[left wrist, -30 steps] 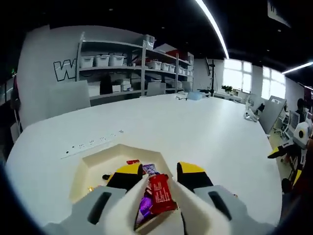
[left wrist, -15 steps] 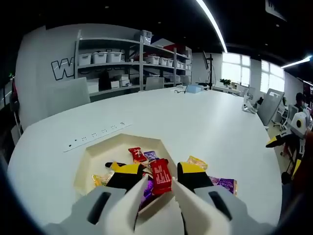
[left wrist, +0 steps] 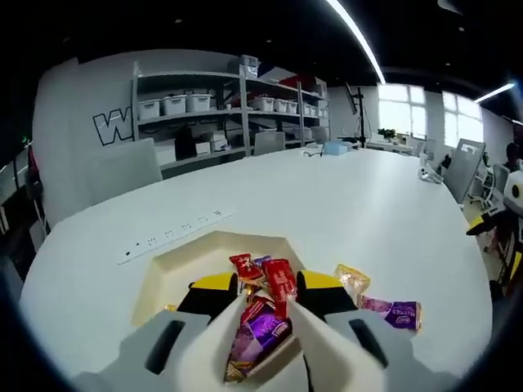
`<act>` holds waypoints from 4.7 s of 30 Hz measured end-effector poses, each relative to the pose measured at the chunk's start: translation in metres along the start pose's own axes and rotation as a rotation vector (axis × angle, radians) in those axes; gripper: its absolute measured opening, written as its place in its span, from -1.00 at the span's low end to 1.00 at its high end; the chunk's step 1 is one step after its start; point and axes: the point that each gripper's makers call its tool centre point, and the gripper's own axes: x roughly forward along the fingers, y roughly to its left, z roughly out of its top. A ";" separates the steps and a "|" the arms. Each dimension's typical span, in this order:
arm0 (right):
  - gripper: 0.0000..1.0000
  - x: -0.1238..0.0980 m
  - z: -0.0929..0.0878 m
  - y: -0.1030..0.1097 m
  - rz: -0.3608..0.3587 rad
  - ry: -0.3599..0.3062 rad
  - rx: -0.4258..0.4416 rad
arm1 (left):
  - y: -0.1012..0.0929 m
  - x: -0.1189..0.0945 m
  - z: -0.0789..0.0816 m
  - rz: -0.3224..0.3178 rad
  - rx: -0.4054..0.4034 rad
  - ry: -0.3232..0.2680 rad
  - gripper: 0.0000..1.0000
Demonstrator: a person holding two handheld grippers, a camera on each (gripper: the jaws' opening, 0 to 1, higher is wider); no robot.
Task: Place the target food into the container with the food tongs after gripping and lifting it, then release it inside without dropping or visibly crushing the food.
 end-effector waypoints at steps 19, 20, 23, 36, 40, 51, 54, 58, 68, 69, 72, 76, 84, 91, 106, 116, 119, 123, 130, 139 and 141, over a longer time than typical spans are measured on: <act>0.87 0.002 0.005 0.016 0.024 0.001 -0.031 | -0.077 -0.014 0.002 -0.187 -0.041 -0.031 -0.45; 0.87 0.002 0.006 0.017 0.024 0.001 -0.032 | -0.081 -0.012 0.000 -0.200 -0.036 -0.021 -0.45; 0.87 0.001 0.007 0.018 0.026 0.000 -0.035 | -0.090 -0.009 -0.002 -0.230 -0.033 -0.008 -0.45; 0.86 -0.001 0.009 0.018 0.024 -0.010 -0.035 | -0.120 -0.005 -0.030 -0.328 -0.035 0.082 -0.45; 0.86 -0.001 0.009 0.019 0.025 -0.007 -0.036 | -0.120 -0.009 -0.030 -0.328 -0.045 0.082 -0.46; 0.88 0.003 0.007 0.024 0.035 0.003 -0.072 | -0.107 -0.034 -0.042 -0.289 -0.088 0.107 -0.46; 0.88 0.004 0.008 0.028 0.048 0.000 -0.066 | -0.104 -0.039 -0.044 -0.260 -0.124 0.116 -0.46; 0.88 0.004 0.010 0.030 0.053 -0.003 -0.072 | -0.105 -0.046 -0.041 -0.241 -0.084 0.097 -0.45; 0.88 0.004 0.011 0.033 0.056 -0.011 -0.072 | -0.115 -0.062 -0.049 -0.274 0.011 0.107 -0.44; 0.88 0.004 0.011 0.033 0.057 -0.013 -0.070 | -0.113 -0.062 -0.050 -0.271 0.009 0.108 -0.44; 0.88 0.004 0.010 0.034 0.059 -0.012 -0.069 | -0.108 -0.062 -0.053 -0.262 0.003 0.115 -0.44; 0.88 0.004 0.008 0.033 0.058 -0.012 -0.066 | -0.110 -0.061 -0.059 -0.253 0.021 0.123 -0.44; 0.88 0.002 0.004 0.029 0.048 -0.007 -0.056 | -0.129 -0.061 -0.058 -0.274 0.065 0.109 -0.43; 0.87 0.002 0.005 0.030 0.051 -0.009 -0.057 | -0.135 -0.060 -0.055 -0.278 0.079 0.102 -0.43; 0.85 0.001 0.000 0.029 0.049 0.003 -0.041 | -0.098 -0.048 -0.053 -0.268 0.018 0.094 -0.43; 0.83 0.001 0.000 0.031 0.058 0.002 -0.045 | -0.108 -0.058 -0.066 -0.288 -0.009 0.115 -0.42; 0.82 0.002 0.000 0.032 0.062 0.004 -0.046 | -0.113 -0.065 -0.067 -0.295 -0.006 0.119 -0.42; 0.81 0.005 0.000 0.033 0.068 0.010 -0.055 | -0.118 -0.071 -0.068 -0.306 -0.011 0.128 -0.42; 0.82 0.008 0.002 0.037 0.081 0.006 -0.058 | -0.121 -0.074 -0.060 -0.312 0.006 0.108 -0.42; 0.82 0.008 -0.001 0.034 0.077 0.013 -0.051 | -0.118 -0.062 -0.038 -0.309 0.006 0.069 -0.42; 0.82 0.008 -0.001 0.035 0.076 0.015 -0.055 | -0.122 -0.056 -0.036 -0.324 0.040 0.077 -0.42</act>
